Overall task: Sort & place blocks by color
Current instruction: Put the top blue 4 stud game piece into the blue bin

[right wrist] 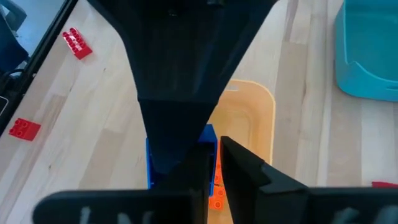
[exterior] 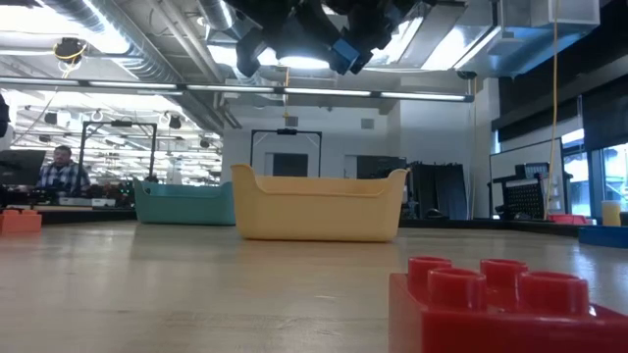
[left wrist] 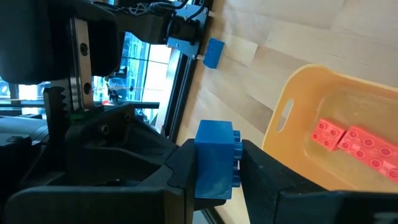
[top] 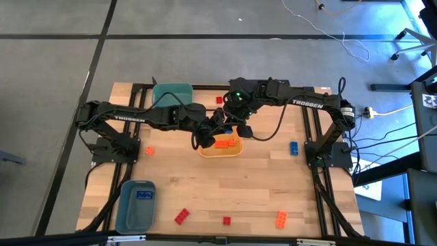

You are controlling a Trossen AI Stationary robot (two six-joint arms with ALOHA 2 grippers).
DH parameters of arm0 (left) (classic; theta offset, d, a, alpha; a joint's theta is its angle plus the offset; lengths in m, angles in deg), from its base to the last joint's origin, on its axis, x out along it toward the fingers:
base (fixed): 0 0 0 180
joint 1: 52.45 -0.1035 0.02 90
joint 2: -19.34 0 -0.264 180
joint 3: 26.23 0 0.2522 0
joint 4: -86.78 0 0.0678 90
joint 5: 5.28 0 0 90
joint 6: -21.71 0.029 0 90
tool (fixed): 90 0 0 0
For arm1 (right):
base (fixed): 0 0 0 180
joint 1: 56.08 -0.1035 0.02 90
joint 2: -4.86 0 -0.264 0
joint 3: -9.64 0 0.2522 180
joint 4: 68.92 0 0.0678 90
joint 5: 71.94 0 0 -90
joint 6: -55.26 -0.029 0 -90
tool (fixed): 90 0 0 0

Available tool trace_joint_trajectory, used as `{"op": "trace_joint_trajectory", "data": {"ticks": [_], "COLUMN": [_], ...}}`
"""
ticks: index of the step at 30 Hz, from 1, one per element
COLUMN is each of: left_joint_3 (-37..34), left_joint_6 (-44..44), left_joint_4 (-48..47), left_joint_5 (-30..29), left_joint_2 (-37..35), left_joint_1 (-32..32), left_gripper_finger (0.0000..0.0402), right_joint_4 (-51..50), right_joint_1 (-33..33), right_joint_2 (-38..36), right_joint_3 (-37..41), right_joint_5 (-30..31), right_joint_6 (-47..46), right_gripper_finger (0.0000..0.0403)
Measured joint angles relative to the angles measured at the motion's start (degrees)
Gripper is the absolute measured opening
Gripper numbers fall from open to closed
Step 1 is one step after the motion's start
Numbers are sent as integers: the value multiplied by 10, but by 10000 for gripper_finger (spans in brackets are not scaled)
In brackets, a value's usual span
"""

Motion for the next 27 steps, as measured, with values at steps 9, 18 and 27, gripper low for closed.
{"op": "trace_joint_trajectory", "data": {"ticks": [9,18,27], "left_joint_3": [0,1,1], "left_joint_6": [0,-28,-28], "left_joint_4": [-1,-5,-8], "left_joint_5": [-4,0,-7], "left_joint_2": [0,-2,-2], "left_joint_1": [0,1,0], "left_gripper_finger": [84,84,84], "right_joint_4": [-4,-8,-20], "right_joint_1": [1,2,2], "right_joint_2": [0,0,-2], "right_joint_3": [0,-1,-1], "right_joint_5": [8,-20,39], "right_joint_6": [-9,-1,-37], "right_gripper_finger": [40,40,39]}}
